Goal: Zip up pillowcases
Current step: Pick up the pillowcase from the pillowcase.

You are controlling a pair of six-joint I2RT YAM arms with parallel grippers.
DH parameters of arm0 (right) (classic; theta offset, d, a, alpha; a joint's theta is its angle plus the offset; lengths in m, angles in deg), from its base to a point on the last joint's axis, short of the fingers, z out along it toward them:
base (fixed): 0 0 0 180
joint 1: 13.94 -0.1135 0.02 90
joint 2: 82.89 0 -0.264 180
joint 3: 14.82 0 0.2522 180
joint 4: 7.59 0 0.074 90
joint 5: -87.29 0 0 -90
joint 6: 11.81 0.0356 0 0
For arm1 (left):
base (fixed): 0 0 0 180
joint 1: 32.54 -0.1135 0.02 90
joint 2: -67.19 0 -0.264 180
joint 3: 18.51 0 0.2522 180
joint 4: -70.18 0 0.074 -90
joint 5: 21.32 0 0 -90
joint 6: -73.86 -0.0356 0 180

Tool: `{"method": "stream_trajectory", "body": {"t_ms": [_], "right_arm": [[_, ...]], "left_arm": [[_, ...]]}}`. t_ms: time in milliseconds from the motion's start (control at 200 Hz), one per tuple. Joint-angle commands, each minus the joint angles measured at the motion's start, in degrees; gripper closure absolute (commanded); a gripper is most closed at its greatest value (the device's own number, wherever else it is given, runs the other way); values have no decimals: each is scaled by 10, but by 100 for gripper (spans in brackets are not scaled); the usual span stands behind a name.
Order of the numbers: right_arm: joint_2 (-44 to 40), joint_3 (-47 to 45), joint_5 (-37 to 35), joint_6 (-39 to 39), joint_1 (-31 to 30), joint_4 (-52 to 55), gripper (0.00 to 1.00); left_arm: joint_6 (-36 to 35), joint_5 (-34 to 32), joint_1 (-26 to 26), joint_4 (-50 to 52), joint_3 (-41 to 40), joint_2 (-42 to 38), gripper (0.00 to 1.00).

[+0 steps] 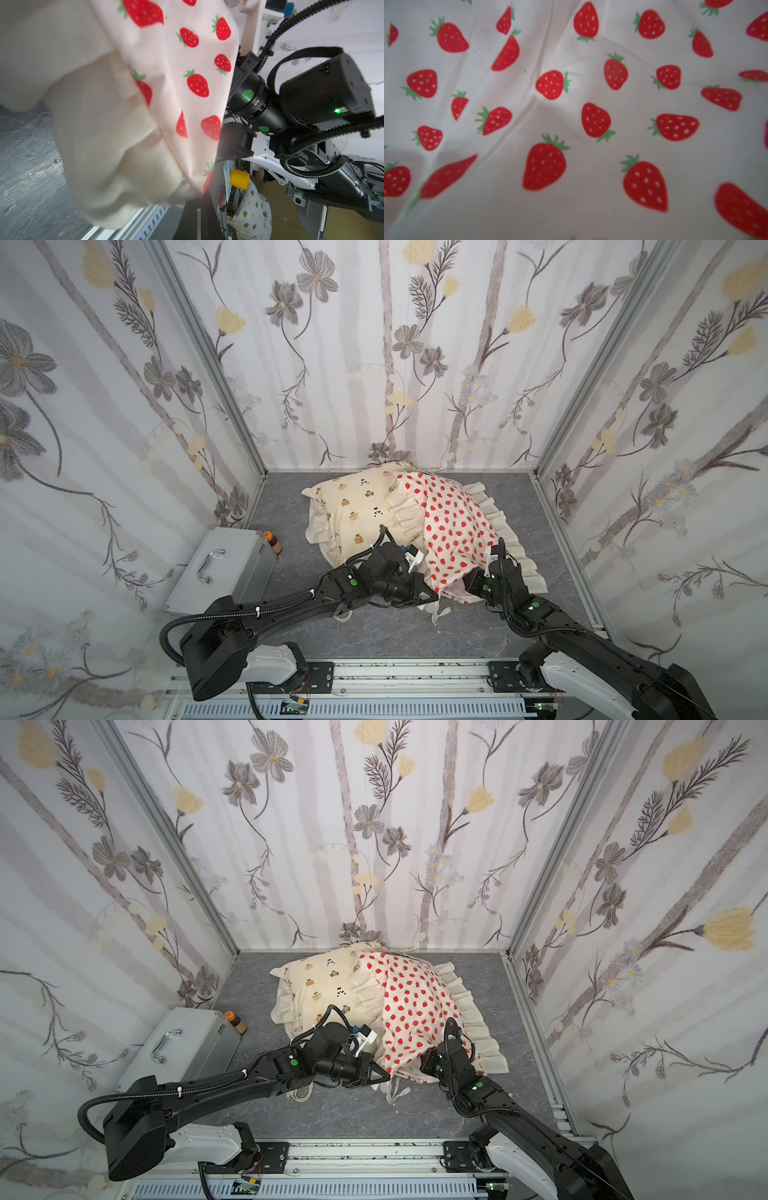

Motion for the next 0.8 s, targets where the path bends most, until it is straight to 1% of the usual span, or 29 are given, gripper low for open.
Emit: {"method": "stream_trajectory", "body": {"t_ms": [0, 170, 255, 360, 450, 565, 664, 734, 794], "right_arm": [[-28, -11, 16, -14, 0, 20, 72], [-124, -28, 42, -17, 0, 65, 61], [-157, -31, 69, -19, 1, 79, 58], [-185, -20, 84, -18, 1, 117, 56], [-211, -11, 103, -19, 1, 138, 55], [-237, -13, 146, -23, -1, 140, 55], [-257, -18, 172, -29, -5, 141, 57], [-271, -22, 203, -38, -14, 126, 60], [-281, -23, 219, -40, -23, 115, 60]], "left_arm": [[23, -6, -1, -9, 11, -12, 100], [30, -9, -11, -1, 6, -25, 100], [38, -3, -12, -13, 4, -26, 100], [35, 1, -12, -7, 8, -26, 100], [35, 2, -14, -7, 2, -26, 100], [35, 8, -14, -14, -4, -26, 100], [34, 12, -18, -16, -10, -26, 100], [33, 17, -21, -19, -15, -26, 100], [30, 26, -23, -26, -17, -26, 100]]}}
